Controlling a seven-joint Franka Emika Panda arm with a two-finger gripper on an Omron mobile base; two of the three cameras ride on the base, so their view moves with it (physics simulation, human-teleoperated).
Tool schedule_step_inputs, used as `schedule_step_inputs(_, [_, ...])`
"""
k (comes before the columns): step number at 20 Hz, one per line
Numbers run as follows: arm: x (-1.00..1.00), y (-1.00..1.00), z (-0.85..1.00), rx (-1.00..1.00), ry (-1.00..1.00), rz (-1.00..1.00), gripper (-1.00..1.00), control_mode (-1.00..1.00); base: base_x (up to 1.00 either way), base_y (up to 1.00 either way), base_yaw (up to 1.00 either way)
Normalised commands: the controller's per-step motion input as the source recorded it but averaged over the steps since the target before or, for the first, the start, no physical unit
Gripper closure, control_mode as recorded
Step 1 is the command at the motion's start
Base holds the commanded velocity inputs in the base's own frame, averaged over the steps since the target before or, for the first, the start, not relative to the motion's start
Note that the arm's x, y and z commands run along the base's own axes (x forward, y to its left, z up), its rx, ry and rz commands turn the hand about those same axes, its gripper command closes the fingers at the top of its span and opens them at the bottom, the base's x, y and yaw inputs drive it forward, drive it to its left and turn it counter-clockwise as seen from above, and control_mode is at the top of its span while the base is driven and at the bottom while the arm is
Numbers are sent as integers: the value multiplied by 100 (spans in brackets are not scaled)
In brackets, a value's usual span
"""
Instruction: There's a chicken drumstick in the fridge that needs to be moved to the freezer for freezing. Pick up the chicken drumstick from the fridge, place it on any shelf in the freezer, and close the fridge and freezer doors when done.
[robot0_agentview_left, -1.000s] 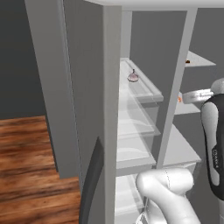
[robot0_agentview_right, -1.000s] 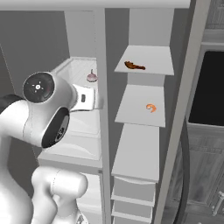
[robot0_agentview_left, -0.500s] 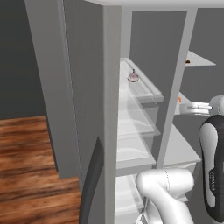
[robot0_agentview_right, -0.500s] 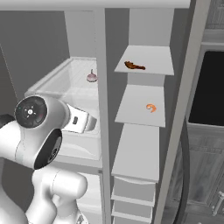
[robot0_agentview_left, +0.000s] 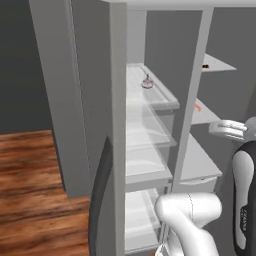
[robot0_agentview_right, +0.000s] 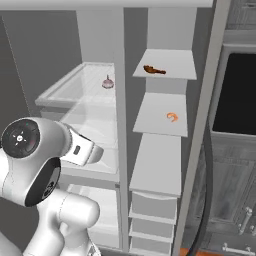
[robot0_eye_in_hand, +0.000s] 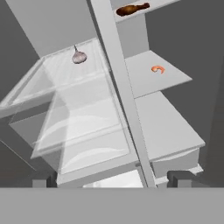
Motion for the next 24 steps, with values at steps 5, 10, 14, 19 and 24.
schedule_step_inputs(5, [0, 0, 0, 0, 0, 0, -100, 100, -37, 0, -3])
schedule_step_inputs(10, [0, 0, 0, 0, 0, 0, -100, 100, -49, 1, 0])
schedule_step_inputs(14, [0, 0, 0, 0, 0, 0, -100, 100, -66, -5, 0])
schedule_step_inputs(19, [0, 0, 0, 0, 0, 0, -100, 100, -22, -15, 0])
schedule_step_inputs(24, [0, 0, 0, 0, 0, 0, -100, 100, -14, -4, 6])
